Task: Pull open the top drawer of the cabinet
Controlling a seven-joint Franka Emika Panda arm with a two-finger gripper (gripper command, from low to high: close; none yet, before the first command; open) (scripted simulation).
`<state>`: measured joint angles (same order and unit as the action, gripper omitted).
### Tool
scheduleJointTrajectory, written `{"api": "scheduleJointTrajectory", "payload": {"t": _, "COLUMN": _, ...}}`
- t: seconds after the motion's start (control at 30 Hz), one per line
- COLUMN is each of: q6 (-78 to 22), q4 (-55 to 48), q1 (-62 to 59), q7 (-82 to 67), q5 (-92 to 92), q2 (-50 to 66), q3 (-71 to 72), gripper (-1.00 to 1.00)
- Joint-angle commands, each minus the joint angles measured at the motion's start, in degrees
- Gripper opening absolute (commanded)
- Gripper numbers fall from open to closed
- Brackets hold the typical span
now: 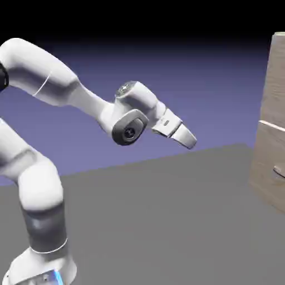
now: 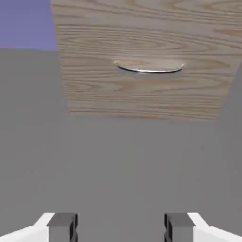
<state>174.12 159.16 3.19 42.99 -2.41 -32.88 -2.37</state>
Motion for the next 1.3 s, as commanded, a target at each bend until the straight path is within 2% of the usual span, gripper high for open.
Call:
{"api": "scheduleJointTrajectory", "payload": {"t": 0.0, "q6": 0.09, "q4": -1.53, "q1": 2.08, "q7": 0.44, "q5": -2.0, "q2": -0.18, "q3": -1.97, "gripper": 0.0}}
{"api": "scheduleJointTrajectory", "payload": {"t": 1.27, "q6": 3.6, "q4": -59.44, "q1": 80.99, "q7": 17.2, "q5": -77.87, "q2": -7.13, "q3": -76.55, "gripper": 0.0}}
